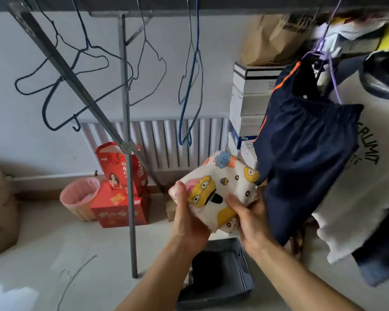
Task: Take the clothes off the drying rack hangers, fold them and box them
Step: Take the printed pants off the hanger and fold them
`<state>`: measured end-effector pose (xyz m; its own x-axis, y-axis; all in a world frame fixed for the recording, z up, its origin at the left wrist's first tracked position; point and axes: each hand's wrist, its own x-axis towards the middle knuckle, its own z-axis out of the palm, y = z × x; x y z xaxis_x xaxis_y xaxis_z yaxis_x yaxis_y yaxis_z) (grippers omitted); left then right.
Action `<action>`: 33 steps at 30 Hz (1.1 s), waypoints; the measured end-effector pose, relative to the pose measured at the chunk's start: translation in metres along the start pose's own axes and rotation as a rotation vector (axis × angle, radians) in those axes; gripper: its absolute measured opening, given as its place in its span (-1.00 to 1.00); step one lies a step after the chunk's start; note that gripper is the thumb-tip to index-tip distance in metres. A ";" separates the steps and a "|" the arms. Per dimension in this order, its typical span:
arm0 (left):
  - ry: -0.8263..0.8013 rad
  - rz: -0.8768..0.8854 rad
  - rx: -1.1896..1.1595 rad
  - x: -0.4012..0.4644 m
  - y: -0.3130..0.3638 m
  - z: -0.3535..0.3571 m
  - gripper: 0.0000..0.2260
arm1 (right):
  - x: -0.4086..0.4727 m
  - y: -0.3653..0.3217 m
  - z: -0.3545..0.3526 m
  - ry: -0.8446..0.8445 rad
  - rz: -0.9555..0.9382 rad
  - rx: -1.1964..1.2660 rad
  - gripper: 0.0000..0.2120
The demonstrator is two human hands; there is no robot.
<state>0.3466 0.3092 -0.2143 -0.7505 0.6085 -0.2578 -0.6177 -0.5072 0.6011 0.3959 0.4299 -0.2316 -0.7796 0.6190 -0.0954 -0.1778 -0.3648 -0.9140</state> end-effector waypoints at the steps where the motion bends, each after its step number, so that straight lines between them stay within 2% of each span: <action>1: 0.030 0.007 0.017 0.004 0.002 0.002 -0.42 | 0.001 0.004 -0.004 -0.010 -0.012 -0.036 -0.45; 3: 0.135 -0.001 0.077 0.013 0.006 -0.002 -0.70 | 0.004 0.012 -0.017 -0.068 0.033 -0.058 -0.39; 4: 0.211 0.001 0.120 0.019 0.005 -0.009 -0.76 | 0.006 0.016 -0.025 -0.115 0.096 -0.050 -0.30; 7: 0.276 0.054 0.270 0.029 0.003 -0.027 -0.67 | 0.018 0.025 -0.054 -0.234 0.323 0.035 0.05; 9: 0.241 0.101 0.368 0.035 -0.001 -0.037 -0.63 | 0.033 0.027 -0.069 -0.296 0.439 0.066 0.12; 12: 0.152 0.148 0.519 0.050 -0.013 -0.053 -0.69 | 0.059 0.034 -0.080 -0.390 0.508 0.067 -0.01; 15: 0.087 0.147 0.609 0.069 -0.030 -0.069 -0.72 | 0.081 0.048 -0.083 -0.426 0.522 -0.089 -0.06; 18: 0.094 0.135 0.597 0.094 -0.049 -0.094 -0.73 | 0.101 0.077 -0.094 -0.432 0.491 -0.142 -0.32; 22: 0.157 0.115 0.554 0.134 -0.076 -0.139 -0.74 | 0.130 0.132 -0.108 -0.354 0.385 -0.155 -0.51; 26: 0.200 0.115 0.524 0.178 -0.114 -0.194 -0.73 | 0.158 0.201 -0.117 -0.175 0.220 -0.322 -0.81; 28: 0.163 0.109 0.551 0.193 -0.136 -0.219 -0.69 | 0.173 0.236 -0.124 -0.150 0.180 -0.384 -0.81; 30: 0.122 0.136 0.604 0.209 -0.159 -0.250 -0.68 | 0.189 0.275 -0.136 -0.132 0.186 -0.422 -0.74; 33: 0.178 0.210 0.717 0.239 -0.192 -0.297 -0.64 | 0.214 0.337 -0.158 -0.097 0.245 -0.472 -0.59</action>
<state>0.2161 0.3702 -0.6160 -0.8992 0.4052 -0.1651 -0.1998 -0.0445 0.9788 0.2644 0.5490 -0.6226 -0.8202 0.4797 -0.3116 0.2879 -0.1245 -0.9495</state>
